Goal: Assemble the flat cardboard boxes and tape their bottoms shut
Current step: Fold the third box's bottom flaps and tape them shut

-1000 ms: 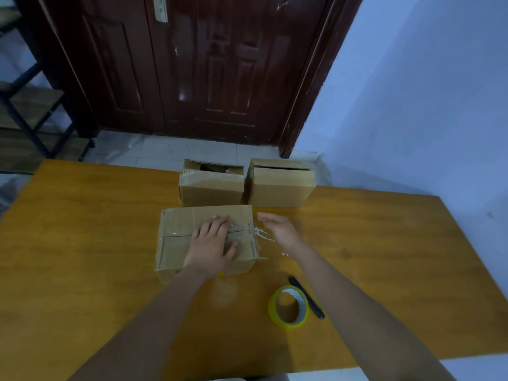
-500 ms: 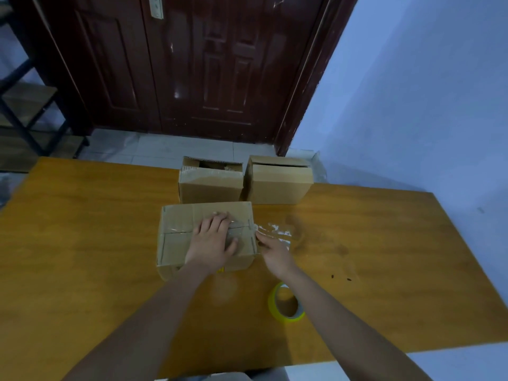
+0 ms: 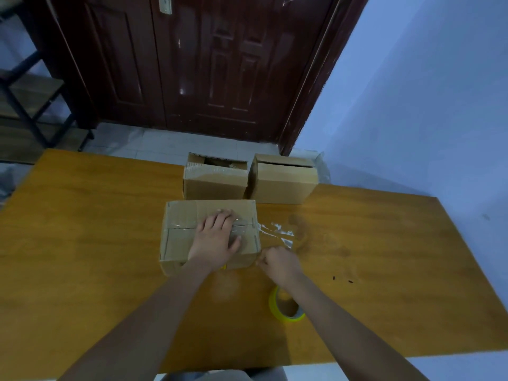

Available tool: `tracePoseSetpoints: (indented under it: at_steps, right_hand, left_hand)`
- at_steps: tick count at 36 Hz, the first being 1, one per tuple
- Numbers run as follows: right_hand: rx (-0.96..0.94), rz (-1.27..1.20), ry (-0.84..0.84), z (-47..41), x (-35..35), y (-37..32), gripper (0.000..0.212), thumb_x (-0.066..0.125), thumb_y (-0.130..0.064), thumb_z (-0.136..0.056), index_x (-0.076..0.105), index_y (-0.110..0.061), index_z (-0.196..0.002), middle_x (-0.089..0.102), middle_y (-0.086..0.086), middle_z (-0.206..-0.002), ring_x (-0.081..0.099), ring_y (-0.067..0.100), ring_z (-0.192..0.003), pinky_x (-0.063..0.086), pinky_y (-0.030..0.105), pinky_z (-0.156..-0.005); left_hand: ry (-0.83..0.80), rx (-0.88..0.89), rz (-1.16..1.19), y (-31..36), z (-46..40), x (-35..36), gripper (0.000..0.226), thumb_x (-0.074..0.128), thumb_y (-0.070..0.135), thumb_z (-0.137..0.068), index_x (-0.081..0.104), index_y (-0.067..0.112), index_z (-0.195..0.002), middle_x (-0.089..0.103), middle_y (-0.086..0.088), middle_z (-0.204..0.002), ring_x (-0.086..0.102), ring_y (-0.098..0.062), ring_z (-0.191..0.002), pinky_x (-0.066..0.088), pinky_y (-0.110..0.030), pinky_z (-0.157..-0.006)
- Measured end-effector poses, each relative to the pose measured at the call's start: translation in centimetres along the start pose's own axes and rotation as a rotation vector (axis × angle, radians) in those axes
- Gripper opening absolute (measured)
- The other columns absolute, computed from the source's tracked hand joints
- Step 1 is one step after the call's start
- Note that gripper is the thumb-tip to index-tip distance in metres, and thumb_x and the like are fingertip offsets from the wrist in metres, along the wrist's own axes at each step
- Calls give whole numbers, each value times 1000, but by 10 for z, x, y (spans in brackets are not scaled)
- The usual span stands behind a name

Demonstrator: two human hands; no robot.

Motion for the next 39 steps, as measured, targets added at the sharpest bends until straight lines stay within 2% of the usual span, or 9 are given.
tracePoseSetpoints:
  at_steps: [3,8,14,20,21,23,25,32,39]
  right_hand:
    - [13,-34,15,-4,-1,0,39,47,-44,-95,67,-11,-89,69,6,-93,64,23,-90,45,30,-72]
    - [38,-101,26,-4,-1,0,34,50,-46,-92,59,-16,-80,67,4,-84,63,21,-80,47,29,-63]
    - [-80,60,45,-10,-5,5,30,45,-32,-98,64,-10,-95,67,10,-94,63,27,-92,44,33,-69]
    - [-313,303,47,-22,-8,12,32,40,-36,-100,64,-17,-108,64,2,-110,52,22,-112,32,35,-101]
    - [-389,342,86,-24,-9,12,29,46,-36,-97,67,-18,-104,66,0,-105,54,20,-109,34,34,-98]
    - [-488,449,174,-27,-11,13,15,71,-39,-80,73,-24,-79,68,-7,-79,63,16,-85,46,29,-81]
    - [-495,466,224,-30,-10,16,20,85,-41,-62,70,-27,-62,63,-11,-63,63,12,-66,52,25,-70]
    - [-518,442,270,-32,7,21,34,89,-34,-58,66,-15,-75,63,-1,-76,65,16,-69,54,26,-68]
    - [-563,426,320,-36,13,26,32,84,-33,-65,66,-12,-81,63,3,-83,65,18,-74,54,26,-67]
  left_hand:
    - [4,4,-6,0,0,1,66,21,56,-92,27,18,-145,25,2,-153,19,-21,-140,14,-38,-113]
    - [-1,0,-15,-1,0,1,79,7,60,-81,30,18,-144,27,2,-152,19,-21,-140,15,-38,-113]
    - [-1,-3,-12,0,-1,0,86,0,61,-76,29,18,-145,26,3,-152,18,-20,-140,14,-37,-112]
    - [-17,-5,-26,0,-2,1,86,-2,61,-76,26,19,-146,22,4,-153,15,-19,-141,13,-37,-113]
    - [-21,-3,-31,-1,-2,1,86,-2,61,-77,25,19,-146,22,4,-154,14,-19,-141,13,-36,-113]
    - [-29,3,-37,-1,-3,2,86,-3,61,-77,24,18,-147,21,3,-154,14,-19,-142,12,-36,-113]
    - [-29,11,-47,-1,-3,3,86,-4,61,-77,24,18,-147,21,2,-154,14,-20,-142,12,-36,-113]
    - [-33,5,-44,-1,-2,3,84,-2,59,-80,26,16,-147,23,0,-154,15,-22,-142,15,-39,-113]
    - [-50,3,-50,0,-4,3,85,-3,59,-79,25,15,-147,21,0,-154,15,-22,-142,13,-40,-114]
Point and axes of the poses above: each hand's wrist, its own z-axis away from the middle knuckle, its own x-axis out of the palm, y = z × x, the point moved 3 cm from there along -z, towards the middle knuckle
